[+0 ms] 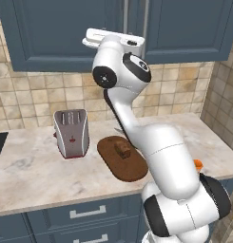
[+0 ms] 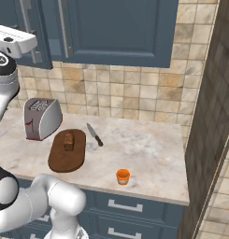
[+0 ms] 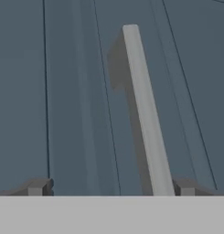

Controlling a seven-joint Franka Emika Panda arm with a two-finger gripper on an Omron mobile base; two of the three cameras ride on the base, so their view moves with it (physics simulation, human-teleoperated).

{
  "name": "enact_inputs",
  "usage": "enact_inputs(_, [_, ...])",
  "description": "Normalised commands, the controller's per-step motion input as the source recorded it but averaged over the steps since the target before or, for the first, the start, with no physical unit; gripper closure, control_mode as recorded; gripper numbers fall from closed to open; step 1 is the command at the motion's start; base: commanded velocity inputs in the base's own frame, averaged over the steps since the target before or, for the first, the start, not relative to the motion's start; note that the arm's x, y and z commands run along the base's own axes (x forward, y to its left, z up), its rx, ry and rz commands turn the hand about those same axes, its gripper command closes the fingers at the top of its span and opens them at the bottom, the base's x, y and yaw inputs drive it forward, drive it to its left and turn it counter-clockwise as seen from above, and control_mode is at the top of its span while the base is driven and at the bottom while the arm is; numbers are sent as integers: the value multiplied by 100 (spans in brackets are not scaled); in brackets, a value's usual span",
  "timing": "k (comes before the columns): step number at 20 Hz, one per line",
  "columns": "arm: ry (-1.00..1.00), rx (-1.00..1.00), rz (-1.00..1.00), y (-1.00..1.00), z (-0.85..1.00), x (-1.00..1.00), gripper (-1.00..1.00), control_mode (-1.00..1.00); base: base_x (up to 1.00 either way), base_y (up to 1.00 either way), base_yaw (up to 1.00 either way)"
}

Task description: Pick the bread, place it on the cutting board, pick the jam, place it on the counter, and close the cabinet.

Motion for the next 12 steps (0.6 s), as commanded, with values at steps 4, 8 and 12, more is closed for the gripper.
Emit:
enact_inputs(4, [0,0,0,-21,0,38,-100,-100,0,0,0])
enact_inputs(8, [0,0,0,-20,0,37,-100,-100,0,0,0])
enact_inputs(12, [0,0,0,-18,0,36,-100,-100,0,0,0])
